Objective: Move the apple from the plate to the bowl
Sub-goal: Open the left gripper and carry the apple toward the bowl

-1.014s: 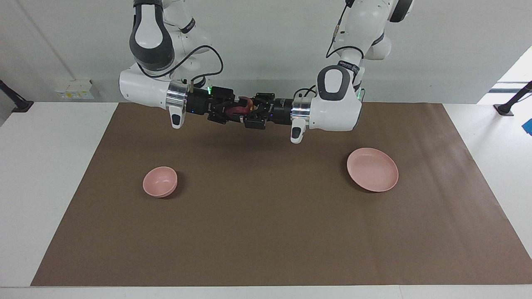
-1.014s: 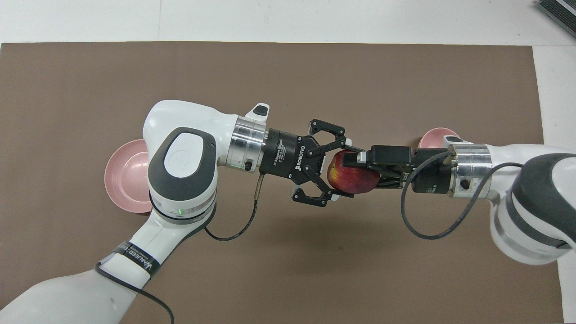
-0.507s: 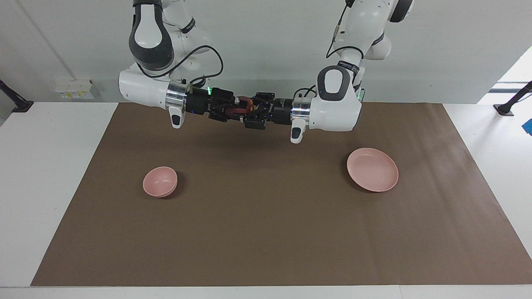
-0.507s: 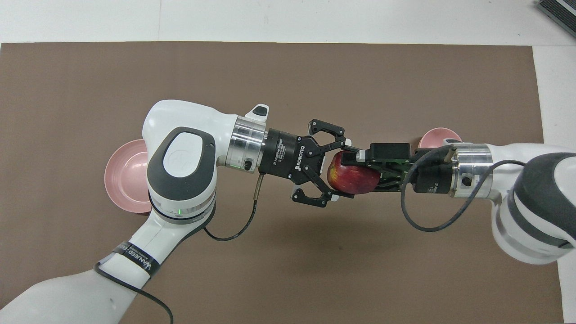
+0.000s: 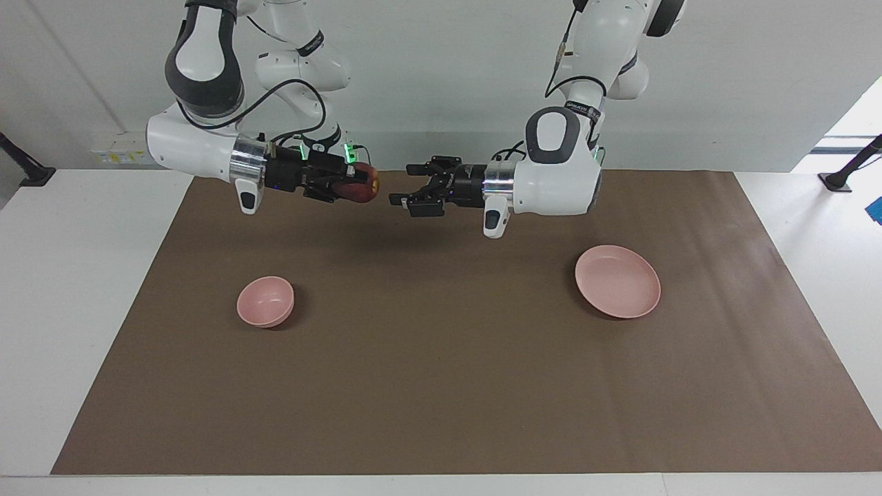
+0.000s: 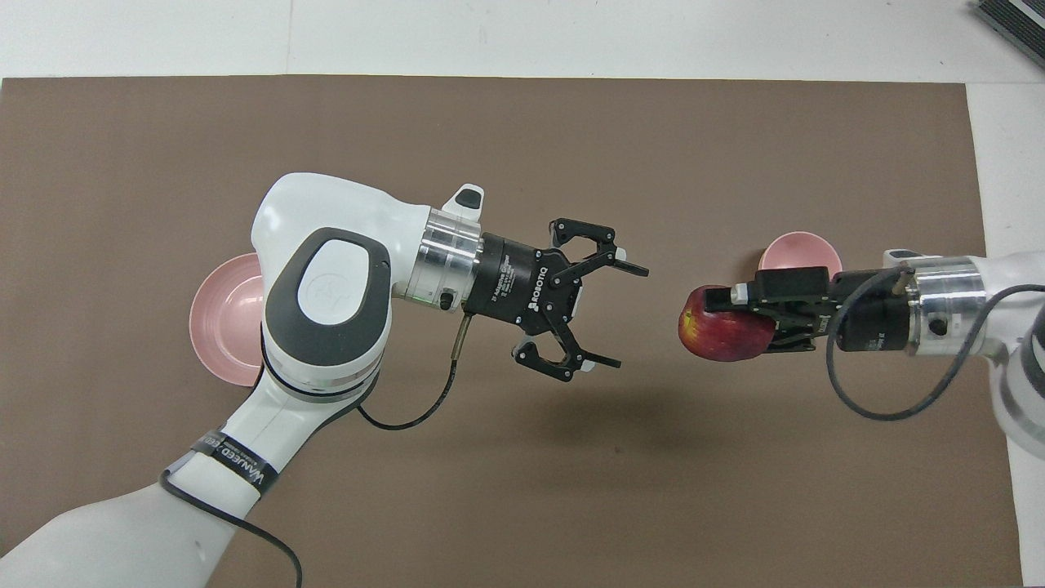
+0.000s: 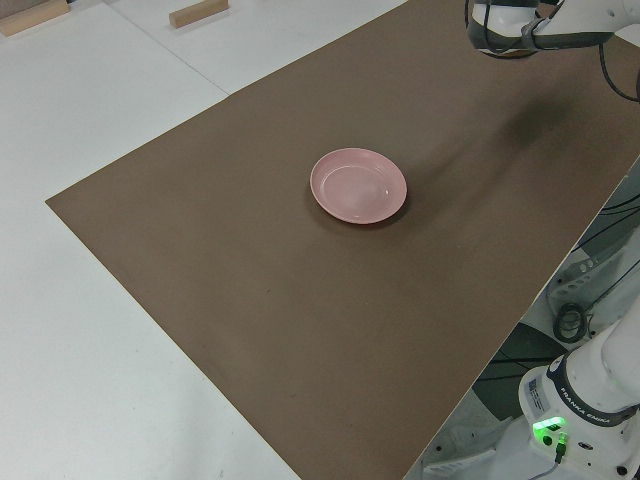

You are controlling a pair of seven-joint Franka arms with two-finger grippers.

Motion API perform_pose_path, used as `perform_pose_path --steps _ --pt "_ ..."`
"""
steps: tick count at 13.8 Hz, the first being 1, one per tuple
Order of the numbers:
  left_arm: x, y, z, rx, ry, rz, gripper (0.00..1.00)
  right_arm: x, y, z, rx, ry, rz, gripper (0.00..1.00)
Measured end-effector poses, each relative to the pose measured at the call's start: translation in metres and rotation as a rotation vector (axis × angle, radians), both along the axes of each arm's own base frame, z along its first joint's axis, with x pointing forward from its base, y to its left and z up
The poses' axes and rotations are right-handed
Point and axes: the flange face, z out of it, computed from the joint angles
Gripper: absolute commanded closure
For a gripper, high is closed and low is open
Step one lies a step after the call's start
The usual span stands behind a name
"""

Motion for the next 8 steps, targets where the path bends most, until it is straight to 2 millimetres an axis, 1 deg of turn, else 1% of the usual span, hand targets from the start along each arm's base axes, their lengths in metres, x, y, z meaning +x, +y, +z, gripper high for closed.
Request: perform_pose_path --steps 2,4,5,8 --pt "0.006 0.011 -0.005 0.058 -0.037 -0.011 0.0 0.0 -0.027 -0.009 -0.151 -0.04 0.057 1.0" --pt "0.015 0.03 -0.013 0.151 -0.095 -0.031 0.0 0.007 -0.062 -0.016 -0.341 -0.058 0.124 1.0" --pt "0.018 0.038 -0.017 0.2 -0.126 -0.046 0.0 0.012 -0.076 -0.018 -0.425 -0.061 0.153 1.0" --pt "0.028 0.06 -0.026 0.294 -0.172 -0.068 0.0 0.035 -0.098 -0.022 -0.659 -0.095 0.207 1.0"
